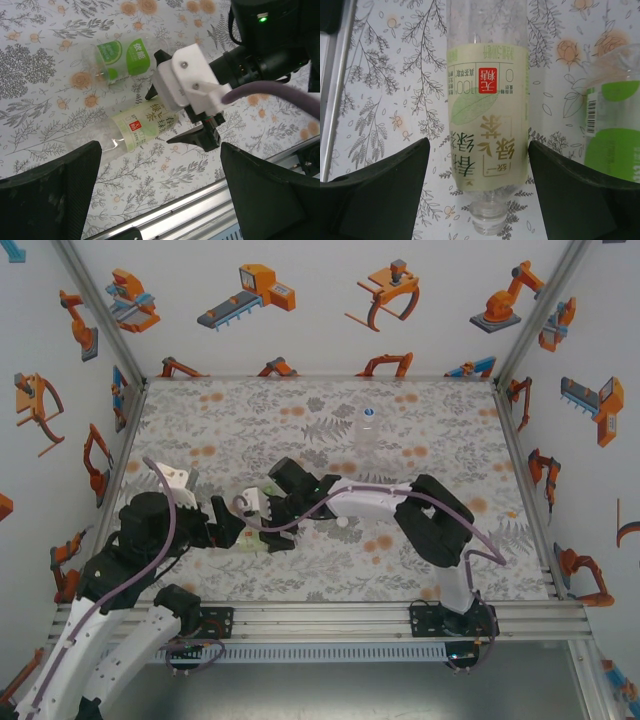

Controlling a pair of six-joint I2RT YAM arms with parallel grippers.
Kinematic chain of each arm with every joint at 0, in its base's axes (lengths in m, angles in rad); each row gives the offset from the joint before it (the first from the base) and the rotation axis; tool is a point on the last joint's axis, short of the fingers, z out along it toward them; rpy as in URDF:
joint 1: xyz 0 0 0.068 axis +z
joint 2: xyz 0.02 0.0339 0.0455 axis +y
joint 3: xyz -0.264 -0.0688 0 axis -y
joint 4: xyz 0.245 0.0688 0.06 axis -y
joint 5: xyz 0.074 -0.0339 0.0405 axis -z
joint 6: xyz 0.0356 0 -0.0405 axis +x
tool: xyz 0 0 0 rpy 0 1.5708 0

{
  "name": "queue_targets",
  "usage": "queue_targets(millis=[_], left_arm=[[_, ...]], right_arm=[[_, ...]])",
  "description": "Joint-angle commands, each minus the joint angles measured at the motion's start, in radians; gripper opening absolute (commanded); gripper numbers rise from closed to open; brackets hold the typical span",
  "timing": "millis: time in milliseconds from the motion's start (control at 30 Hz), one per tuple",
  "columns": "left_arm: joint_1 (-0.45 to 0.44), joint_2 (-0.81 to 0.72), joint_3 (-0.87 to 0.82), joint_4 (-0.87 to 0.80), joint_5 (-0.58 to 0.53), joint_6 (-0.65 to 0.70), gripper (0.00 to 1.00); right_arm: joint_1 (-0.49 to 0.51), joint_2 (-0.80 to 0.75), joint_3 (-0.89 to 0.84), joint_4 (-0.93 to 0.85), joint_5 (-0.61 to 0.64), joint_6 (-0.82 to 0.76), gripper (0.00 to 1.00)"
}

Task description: Screw on the bottle caps

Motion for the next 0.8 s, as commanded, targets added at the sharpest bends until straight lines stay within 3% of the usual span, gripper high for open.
queue_targets(millis=[0,267,433,633,767], left_arm=[[0.006,-0.017,0.005,-0.017,0.007,-0.033,0.95],[0.006,-0.021,0.009,-0.019,0.016,-0.022,0.95],[0.006,-0.005,0.020,-0.016,0.030,-0.019,0.95],[0.006,-0.002,0.019,-0.005,0.028,0.010,0.95],[0.007,0.022,0.021,0.022,0.090,0.053,0.95]], right_arm=[[0.016,0.027,0.022,-0.018,0.024,-0.039,0.70],[0.046,0.031,-0.027,0.035,0.122,-0.027,0.63],[0.051,-0.007,-0.088,0.089,0.184,-0.010,0.54],[0.052,-0.183,-0.252,0.157,0.309,-0.020,0.44],[0.060,-0.368,-0.390,0.161,0.429,-0.113,0.38]])
